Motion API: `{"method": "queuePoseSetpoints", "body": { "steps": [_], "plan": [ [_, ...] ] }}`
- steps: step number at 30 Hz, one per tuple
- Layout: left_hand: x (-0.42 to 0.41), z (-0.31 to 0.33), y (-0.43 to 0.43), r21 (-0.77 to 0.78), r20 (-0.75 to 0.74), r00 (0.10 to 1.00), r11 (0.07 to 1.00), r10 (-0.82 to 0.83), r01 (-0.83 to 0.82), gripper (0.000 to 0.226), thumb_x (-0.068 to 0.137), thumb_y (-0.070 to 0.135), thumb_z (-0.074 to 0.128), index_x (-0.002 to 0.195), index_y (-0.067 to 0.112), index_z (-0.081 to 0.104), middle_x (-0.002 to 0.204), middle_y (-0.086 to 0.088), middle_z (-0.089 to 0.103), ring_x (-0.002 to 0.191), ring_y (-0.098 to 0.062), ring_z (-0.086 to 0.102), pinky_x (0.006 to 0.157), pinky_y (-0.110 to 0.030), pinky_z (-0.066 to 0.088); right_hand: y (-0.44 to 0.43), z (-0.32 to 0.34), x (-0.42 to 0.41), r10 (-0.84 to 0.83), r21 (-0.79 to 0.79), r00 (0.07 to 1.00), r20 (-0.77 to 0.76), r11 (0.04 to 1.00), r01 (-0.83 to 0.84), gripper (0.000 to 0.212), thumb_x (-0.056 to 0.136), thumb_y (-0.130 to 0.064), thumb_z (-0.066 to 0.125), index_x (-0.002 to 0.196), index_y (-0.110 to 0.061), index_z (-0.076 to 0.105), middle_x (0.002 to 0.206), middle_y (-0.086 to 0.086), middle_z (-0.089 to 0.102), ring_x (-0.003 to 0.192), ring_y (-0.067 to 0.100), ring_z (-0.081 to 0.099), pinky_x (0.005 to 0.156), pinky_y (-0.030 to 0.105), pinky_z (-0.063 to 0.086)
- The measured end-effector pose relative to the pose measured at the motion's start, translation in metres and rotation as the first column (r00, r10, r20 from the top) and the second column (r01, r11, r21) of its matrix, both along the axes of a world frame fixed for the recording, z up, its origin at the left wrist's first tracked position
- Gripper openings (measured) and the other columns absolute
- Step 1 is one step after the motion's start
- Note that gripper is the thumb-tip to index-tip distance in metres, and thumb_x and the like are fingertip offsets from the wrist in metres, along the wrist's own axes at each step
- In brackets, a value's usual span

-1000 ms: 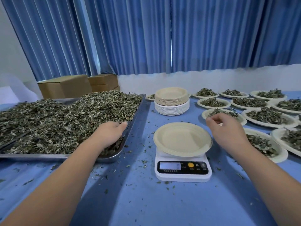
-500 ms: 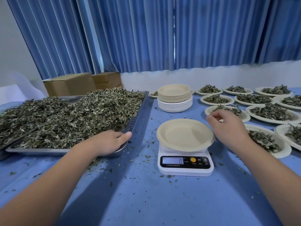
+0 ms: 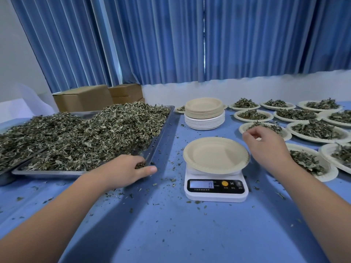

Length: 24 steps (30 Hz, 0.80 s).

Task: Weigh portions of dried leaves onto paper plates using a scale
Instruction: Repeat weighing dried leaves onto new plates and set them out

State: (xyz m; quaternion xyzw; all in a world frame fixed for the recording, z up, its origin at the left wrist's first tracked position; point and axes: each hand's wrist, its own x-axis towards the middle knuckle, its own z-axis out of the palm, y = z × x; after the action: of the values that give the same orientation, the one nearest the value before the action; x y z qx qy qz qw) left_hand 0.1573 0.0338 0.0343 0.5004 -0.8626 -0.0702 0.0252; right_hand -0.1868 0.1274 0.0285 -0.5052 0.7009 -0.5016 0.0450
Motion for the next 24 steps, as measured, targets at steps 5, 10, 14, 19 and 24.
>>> {"method": "queuePoseSetpoints", "body": {
  "steps": [5, 10, 14, 19, 24],
  "plan": [
    [0.003, 0.004, -0.005, -0.001, -0.190, 0.981, 0.999, 0.036, -0.036, 0.064, 0.079, 0.075, 0.039, 0.094, 0.019, 0.067, 0.049, 0.011, 0.057, 0.039, -0.001, 0.046, 0.041, -0.013, 0.034, -0.001, 0.000, -0.001, -0.006, -0.011, 1.000, -0.005, 1.000, 0.006, 0.017, 0.095, -0.024, 0.054, 0.087, -0.014, 0.065, 0.089, -0.007, 0.061, 0.077, 0.003, 0.051, 0.070, 0.029, 0.035],
    [0.007, 0.006, -0.013, 0.109, -0.315, 0.945, 0.992, 0.088, -0.056, 0.033, 0.087, 0.058, 0.055, 0.089, 0.027, 0.067, 0.037, 0.008, 0.043, 0.031, -0.006, 0.031, 0.034, -0.014, 0.021, -0.002, -0.001, -0.002, -0.018, -0.031, 1.000, -0.005, 0.999, 0.017, 0.017, 0.095, -0.024, 0.054, 0.085, -0.015, 0.064, 0.084, -0.010, 0.061, 0.075, 0.001, 0.051, 0.064, 0.025, 0.036],
    [0.008, 0.011, -0.020, 0.137, -0.412, 0.900, 0.986, 0.140, -0.091, 0.030, 0.090, 0.055, 0.053, 0.097, 0.029, 0.066, 0.036, 0.006, 0.045, 0.031, -0.004, 0.032, 0.035, -0.016, 0.027, -0.003, -0.002, -0.003, -0.021, -0.030, 1.000, -0.019, 0.999, 0.020, 0.018, 0.095, -0.024, 0.054, 0.084, -0.015, 0.063, 0.083, -0.010, 0.061, 0.075, -0.001, 0.051, 0.062, 0.017, 0.035],
    [-0.017, 0.032, -0.019, 0.074, -0.624, 0.769, 0.990, 0.138, -0.118, 0.028, 0.092, 0.055, 0.052, 0.095, 0.031, 0.066, 0.052, 0.009, 0.064, 0.037, -0.001, 0.050, 0.038, -0.014, 0.038, -0.003, -0.002, -0.001, -0.017, -0.024, 1.000, -0.023, 1.000, 0.016, 0.018, 0.095, -0.024, 0.053, 0.085, -0.014, 0.064, 0.086, -0.007, 0.062, 0.077, 0.006, 0.052, 0.067, 0.029, 0.035],
    [-0.078, 0.050, -0.005, -0.011, -0.729, 0.684, 1.000, -0.009, 0.002, 0.027, 0.095, 0.047, 0.052, 0.090, 0.025, 0.066, 0.050, 0.017, 0.061, 0.038, 0.002, 0.050, 0.037, -0.010, 0.038, -0.002, -0.001, -0.001, -0.022, -0.038, 1.000, -0.003, 0.999, 0.022, 0.018, 0.095, -0.024, 0.053, 0.084, -0.015, 0.064, 0.085, -0.010, 0.062, 0.075, 0.003, 0.052, 0.061, 0.021, 0.037]
  ]
}}
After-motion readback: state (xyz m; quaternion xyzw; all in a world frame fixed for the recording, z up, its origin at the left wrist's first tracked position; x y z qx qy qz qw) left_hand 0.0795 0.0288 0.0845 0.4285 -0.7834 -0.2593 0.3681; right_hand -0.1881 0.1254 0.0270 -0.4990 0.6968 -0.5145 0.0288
